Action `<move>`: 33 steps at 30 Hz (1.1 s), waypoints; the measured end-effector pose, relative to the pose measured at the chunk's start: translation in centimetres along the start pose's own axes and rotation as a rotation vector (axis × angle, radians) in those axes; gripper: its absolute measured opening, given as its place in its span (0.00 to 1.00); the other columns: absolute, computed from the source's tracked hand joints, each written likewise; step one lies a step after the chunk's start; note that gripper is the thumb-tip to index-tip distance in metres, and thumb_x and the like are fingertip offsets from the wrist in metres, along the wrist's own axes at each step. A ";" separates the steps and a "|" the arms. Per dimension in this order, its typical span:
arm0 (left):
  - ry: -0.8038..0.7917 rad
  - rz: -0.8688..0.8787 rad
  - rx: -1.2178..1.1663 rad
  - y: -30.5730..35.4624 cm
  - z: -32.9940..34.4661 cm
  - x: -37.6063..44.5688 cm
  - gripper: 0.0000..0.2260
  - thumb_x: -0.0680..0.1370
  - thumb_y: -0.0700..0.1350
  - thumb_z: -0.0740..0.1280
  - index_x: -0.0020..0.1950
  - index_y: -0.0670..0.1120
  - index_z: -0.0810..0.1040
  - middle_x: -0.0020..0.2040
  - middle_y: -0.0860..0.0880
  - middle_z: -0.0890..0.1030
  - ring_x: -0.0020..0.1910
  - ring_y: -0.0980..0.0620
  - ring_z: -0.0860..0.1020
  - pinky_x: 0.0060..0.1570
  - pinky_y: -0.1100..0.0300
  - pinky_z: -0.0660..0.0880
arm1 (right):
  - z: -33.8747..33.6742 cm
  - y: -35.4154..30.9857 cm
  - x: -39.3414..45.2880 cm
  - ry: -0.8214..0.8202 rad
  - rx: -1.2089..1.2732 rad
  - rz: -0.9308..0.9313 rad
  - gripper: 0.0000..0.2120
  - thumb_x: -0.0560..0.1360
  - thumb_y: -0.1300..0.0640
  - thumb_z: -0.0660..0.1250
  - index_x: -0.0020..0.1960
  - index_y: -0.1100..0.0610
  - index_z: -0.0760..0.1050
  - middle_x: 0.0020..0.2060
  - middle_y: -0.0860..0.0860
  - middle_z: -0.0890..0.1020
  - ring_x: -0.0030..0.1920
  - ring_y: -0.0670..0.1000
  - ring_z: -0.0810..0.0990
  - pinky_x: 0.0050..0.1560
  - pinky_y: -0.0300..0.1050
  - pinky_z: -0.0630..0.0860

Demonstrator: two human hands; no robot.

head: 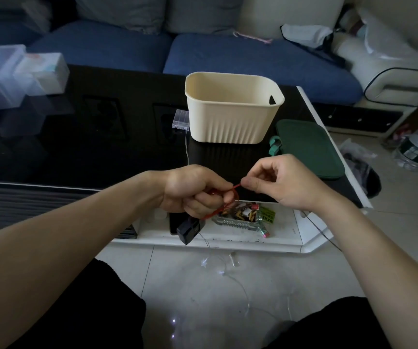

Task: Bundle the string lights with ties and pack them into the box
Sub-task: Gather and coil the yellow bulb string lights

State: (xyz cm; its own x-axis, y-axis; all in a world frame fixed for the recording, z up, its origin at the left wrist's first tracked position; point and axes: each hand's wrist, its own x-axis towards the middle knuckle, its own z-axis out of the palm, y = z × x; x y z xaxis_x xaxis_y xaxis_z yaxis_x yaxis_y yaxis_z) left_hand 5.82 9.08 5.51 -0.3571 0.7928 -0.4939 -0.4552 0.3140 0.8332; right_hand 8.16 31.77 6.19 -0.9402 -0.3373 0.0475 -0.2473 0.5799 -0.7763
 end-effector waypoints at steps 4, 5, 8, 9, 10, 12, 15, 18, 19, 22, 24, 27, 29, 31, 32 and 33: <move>0.031 0.102 -0.092 -0.1 -0.3 -0.4 0.13 0.82 0.48 0.55 0.48 0.42 0.74 0.26 0.50 0.66 0.19 0.57 0.58 0.20 0.65 0.54 | -0.2 1.0 -0.1 -0.002 -0.061 0.075 0.22 0.68 0.34 0.68 0.39 0.53 0.82 0.31 0.52 0.82 0.32 0.45 0.76 0.36 0.42 0.73; 0.031 0.117 -0.093 0.0 -0.4 -0.6 0.13 0.82 0.48 0.55 0.50 0.41 0.75 0.27 0.48 0.69 0.19 0.56 0.61 0.20 0.65 0.58 | -0.2 1.2 -0.1 0.000 -0.063 0.092 0.24 0.68 0.32 0.67 0.38 0.54 0.82 0.31 0.54 0.81 0.31 0.46 0.75 0.36 0.43 0.72; -0.026 0.105 -0.044 0.1 -0.5 -1.0 0.17 0.82 0.44 0.55 0.63 0.36 0.75 0.34 0.44 0.77 0.20 0.55 0.70 0.22 0.66 0.67 | -0.2 1.2 0.1 0.048 -0.047 0.065 0.24 0.69 0.34 0.67 0.37 0.56 0.79 0.27 0.51 0.75 0.29 0.45 0.70 0.33 0.39 0.68; -0.046 0.098 -0.020 0.0 -0.4 -1.0 0.18 0.82 0.43 0.56 0.66 0.34 0.73 0.36 0.43 0.79 0.21 0.55 0.71 0.23 0.66 0.67 | 0.0 1.0 0.1 0.069 -0.029 0.037 0.23 0.70 0.36 0.68 0.38 0.57 0.79 0.27 0.49 0.74 0.29 0.44 0.69 0.32 0.37 0.67; -0.061 0.089 0.004 -0.1 -0.3 -1.0 0.19 0.82 0.43 0.56 0.68 0.34 0.72 0.37 0.43 0.80 0.21 0.55 0.72 0.23 0.65 0.66 | 0.1 0.9 0.2 0.094 -0.011 0.010 0.22 0.71 0.37 0.69 0.38 0.58 0.79 0.27 0.47 0.73 0.28 0.43 0.69 0.32 0.34 0.67; -0.082 0.073 0.033 -0.2 -0.1 -0.8 0.20 0.82 0.43 0.54 0.69 0.35 0.72 0.36 0.44 0.79 0.20 0.56 0.69 0.23 0.64 0.62 | 0.3 0.7 0.2 0.143 0.013 -0.020 0.21 0.71 0.39 0.70 0.38 0.58 0.79 0.26 0.45 0.73 0.28 0.42 0.69 0.32 0.31 0.66; -0.142 0.077 -0.003 0.1 0.0 -0.6 0.20 0.83 0.42 0.52 0.67 0.34 0.74 0.27 0.48 0.71 0.18 0.57 0.62 0.22 0.63 0.56 | 0.3 0.8 0.4 0.152 0.004 -0.013 0.21 0.69 0.38 0.71 0.37 0.57 0.79 0.27 0.46 0.74 0.28 0.41 0.69 0.31 0.31 0.66; -0.213 0.097 -0.098 0.6 -0.1 -0.7 0.20 0.82 0.43 0.52 0.65 0.33 0.74 0.21 0.52 0.66 0.17 0.57 0.56 0.21 0.62 0.50 | 0.5 0.9 0.4 0.106 -0.015 0.029 0.24 0.68 0.35 0.70 0.37 0.58 0.79 0.26 0.47 0.74 0.28 0.42 0.68 0.30 0.32 0.65; -0.196 0.108 -0.121 0.7 -0.1 -0.8 0.19 0.81 0.43 0.52 0.64 0.33 0.74 0.20 0.53 0.65 0.17 0.58 0.56 0.21 0.62 0.50 | 0.5 1.0 0.4 0.090 -0.022 0.049 0.26 0.68 0.34 0.69 0.37 0.59 0.79 0.26 0.48 0.74 0.28 0.42 0.69 0.31 0.33 0.65; -0.053 0.172 -0.201 0.9 0.1 -1.0 0.19 0.81 0.42 0.52 0.63 0.34 0.75 0.20 0.54 0.63 0.16 0.59 0.58 0.20 0.65 0.52 | 0.2 1.0 0.3 0.023 -0.032 0.128 0.23 0.72 0.35 0.66 0.37 0.55 0.80 0.24 0.45 0.76 0.27 0.40 0.71 0.32 0.32 0.66; 0.063 0.251 -0.297 1.0 0.3 -0.9 0.20 0.81 0.41 0.51 0.65 0.34 0.74 0.21 0.52 0.65 0.16 0.59 0.59 0.20 0.65 0.53 | 0.2 1.1 0.1 -0.044 -0.009 0.168 0.21 0.77 0.38 0.64 0.38 0.54 0.80 0.24 0.43 0.75 0.26 0.40 0.71 0.32 0.33 0.67; 0.242 0.347 -0.405 1.1 0.4 -0.7 0.20 0.81 0.41 0.52 0.69 0.33 0.70 0.29 0.49 0.74 0.19 0.56 0.64 0.21 0.65 0.59 | 0.4 1.2 0.0 -0.119 0.016 0.200 0.17 0.83 0.46 0.61 0.43 0.54 0.81 0.28 0.46 0.78 0.27 0.45 0.72 0.34 0.41 0.69; 0.319 0.401 -0.417 1.2 0.5 -0.5 0.20 0.80 0.41 0.54 0.69 0.32 0.69 0.33 0.49 0.77 0.22 0.55 0.68 0.24 0.65 0.61 | 0.9 1.0 -0.1 -0.178 -0.032 0.229 0.13 0.84 0.52 0.60 0.47 0.53 0.81 0.31 0.48 0.81 0.28 0.45 0.74 0.34 0.41 0.72; 0.358 0.442 -0.406 1.3 1.0 -0.4 0.19 0.77 0.39 0.59 0.66 0.33 0.69 0.38 0.46 0.82 0.25 0.55 0.72 0.26 0.66 0.64 | 1.5 0.5 -0.2 -0.250 -0.088 0.259 0.11 0.84 0.57 0.59 0.51 0.52 0.80 0.35 0.49 0.83 0.30 0.44 0.78 0.35 0.42 0.76; 0.359 0.459 -0.409 1.3 1.2 -0.3 0.16 0.77 0.38 0.59 0.63 0.35 0.69 0.41 0.44 0.84 0.27 0.54 0.77 0.27 0.66 0.69 | 1.9 0.2 -0.3 -0.285 -0.117 0.258 0.11 0.84 0.60 0.58 0.53 0.52 0.79 0.37 0.49 0.84 0.31 0.45 0.79 0.35 0.43 0.77; 0.351 0.469 -0.424 1.4 1.4 -0.2 0.11 0.78 0.35 0.58 0.61 0.36 0.69 0.46 0.40 0.85 0.32 0.51 0.81 0.31 0.66 0.76 | 2.3 -0.2 -0.3 -0.315 -0.152 0.248 0.11 0.83 0.61 0.58 0.56 0.53 0.79 0.38 0.49 0.84 0.32 0.45 0.80 0.35 0.43 0.78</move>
State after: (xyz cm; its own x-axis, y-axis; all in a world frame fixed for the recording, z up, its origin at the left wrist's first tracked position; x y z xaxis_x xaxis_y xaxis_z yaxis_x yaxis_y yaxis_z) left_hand 6.41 10.12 7.07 -0.8010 0.5577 -0.2178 -0.4416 -0.3047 0.8439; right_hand 9.06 30.11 4.88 -0.8639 -0.3703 -0.3413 -0.0770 0.7668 -0.6372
